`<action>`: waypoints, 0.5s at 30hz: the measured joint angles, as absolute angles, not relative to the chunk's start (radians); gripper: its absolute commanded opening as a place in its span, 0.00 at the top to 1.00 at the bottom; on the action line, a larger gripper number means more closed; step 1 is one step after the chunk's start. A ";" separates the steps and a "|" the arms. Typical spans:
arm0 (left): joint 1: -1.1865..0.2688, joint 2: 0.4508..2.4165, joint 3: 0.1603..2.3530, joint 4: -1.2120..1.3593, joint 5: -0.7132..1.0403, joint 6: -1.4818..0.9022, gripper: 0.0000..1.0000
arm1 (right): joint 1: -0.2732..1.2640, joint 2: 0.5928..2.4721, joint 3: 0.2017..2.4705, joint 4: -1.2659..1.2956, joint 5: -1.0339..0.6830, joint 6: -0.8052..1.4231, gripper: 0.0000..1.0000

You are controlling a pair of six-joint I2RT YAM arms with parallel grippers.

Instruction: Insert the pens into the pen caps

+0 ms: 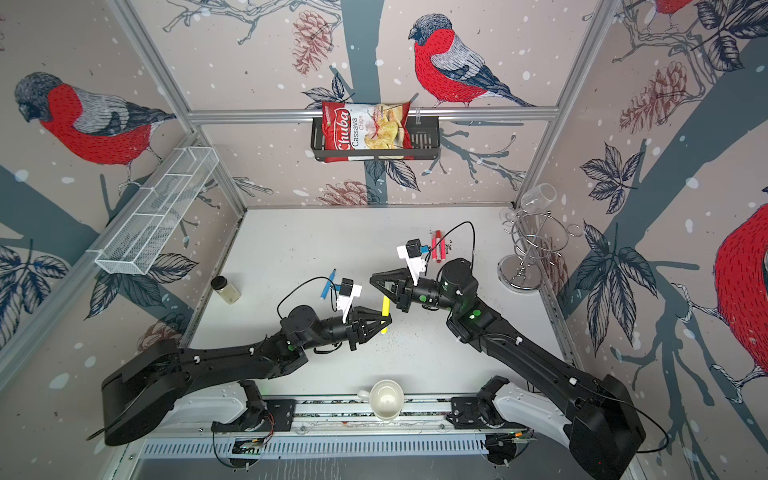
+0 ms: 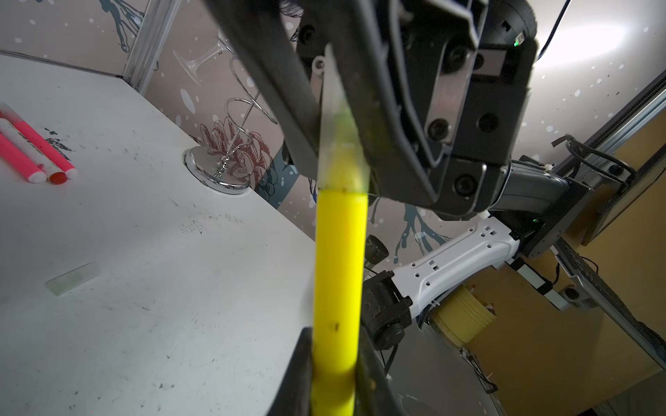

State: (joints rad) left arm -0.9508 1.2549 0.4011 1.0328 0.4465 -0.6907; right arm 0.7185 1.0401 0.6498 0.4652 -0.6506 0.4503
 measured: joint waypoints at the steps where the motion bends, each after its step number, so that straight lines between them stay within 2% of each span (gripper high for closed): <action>1: -0.945 1.254 0.399 1.033 0.458 -0.699 1.00 | 0.723 1.039 0.638 0.485 -0.639 0.457 1.00; 15: -0.897 1.230 0.395 1.026 0.567 -0.735 1.00 | 0.778 1.021 0.566 0.621 -0.527 0.508 1.00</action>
